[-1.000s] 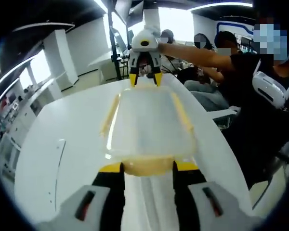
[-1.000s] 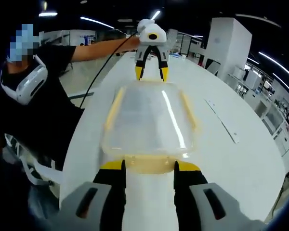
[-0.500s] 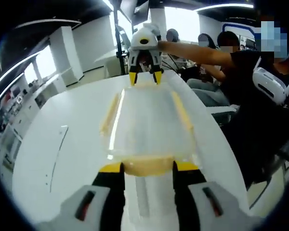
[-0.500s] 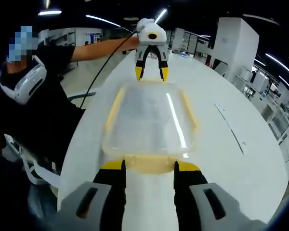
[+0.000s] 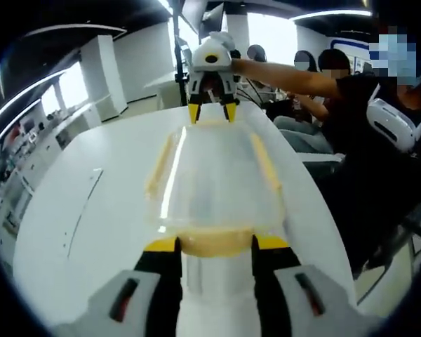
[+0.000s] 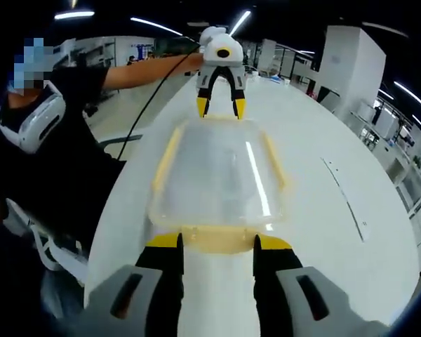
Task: Snap each plastic latch of the storage box into its locked position after aligning the lid with the box until every specified latch is closed and the lid sits flush.
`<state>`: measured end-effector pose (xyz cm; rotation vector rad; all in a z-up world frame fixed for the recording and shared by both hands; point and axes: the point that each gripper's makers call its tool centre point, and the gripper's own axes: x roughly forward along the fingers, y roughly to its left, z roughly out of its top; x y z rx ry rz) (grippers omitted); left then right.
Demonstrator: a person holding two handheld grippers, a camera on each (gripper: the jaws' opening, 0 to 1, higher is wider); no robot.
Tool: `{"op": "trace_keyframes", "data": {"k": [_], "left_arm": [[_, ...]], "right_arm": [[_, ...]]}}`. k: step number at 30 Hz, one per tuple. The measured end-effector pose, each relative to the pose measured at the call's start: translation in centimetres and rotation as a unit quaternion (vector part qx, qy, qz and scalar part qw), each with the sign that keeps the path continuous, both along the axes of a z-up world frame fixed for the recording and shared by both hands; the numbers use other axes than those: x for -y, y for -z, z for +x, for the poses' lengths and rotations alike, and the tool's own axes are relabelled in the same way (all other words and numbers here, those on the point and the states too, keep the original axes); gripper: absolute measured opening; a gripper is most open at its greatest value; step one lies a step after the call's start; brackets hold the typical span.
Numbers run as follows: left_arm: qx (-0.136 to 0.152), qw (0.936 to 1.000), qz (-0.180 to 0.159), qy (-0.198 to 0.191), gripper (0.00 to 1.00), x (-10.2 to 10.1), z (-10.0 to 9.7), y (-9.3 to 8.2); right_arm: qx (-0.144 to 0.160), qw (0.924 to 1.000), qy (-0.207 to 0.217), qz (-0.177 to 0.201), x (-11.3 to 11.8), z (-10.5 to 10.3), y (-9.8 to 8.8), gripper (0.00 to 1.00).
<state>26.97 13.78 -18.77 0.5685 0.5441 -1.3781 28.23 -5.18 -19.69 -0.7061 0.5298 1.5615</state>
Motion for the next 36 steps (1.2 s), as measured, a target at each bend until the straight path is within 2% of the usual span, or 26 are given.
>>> {"op": "trace_keyframes", "data": {"k": [13,21,36], "left_arm": [[-0.003,0.9999,0.009,-0.012,0.37,-2.9,-0.9,0.9],[-0.001,0.9999,0.010,-0.011,0.37,-4.0,-1.4,1.3],[0.009,0.9997,0.012,-0.017,0.37,-5.4,-2.0,1.9]], "right_arm": [[0.000,0.9999,-0.010,-0.006,-3.0,-0.9,1.0,0.36],[0.001,1.0000,-0.007,-0.001,-4.1,-1.7,1.7,0.36],[0.002,0.9999,-0.010,0.008,-5.5,-2.1,1.8,0.37]]}}
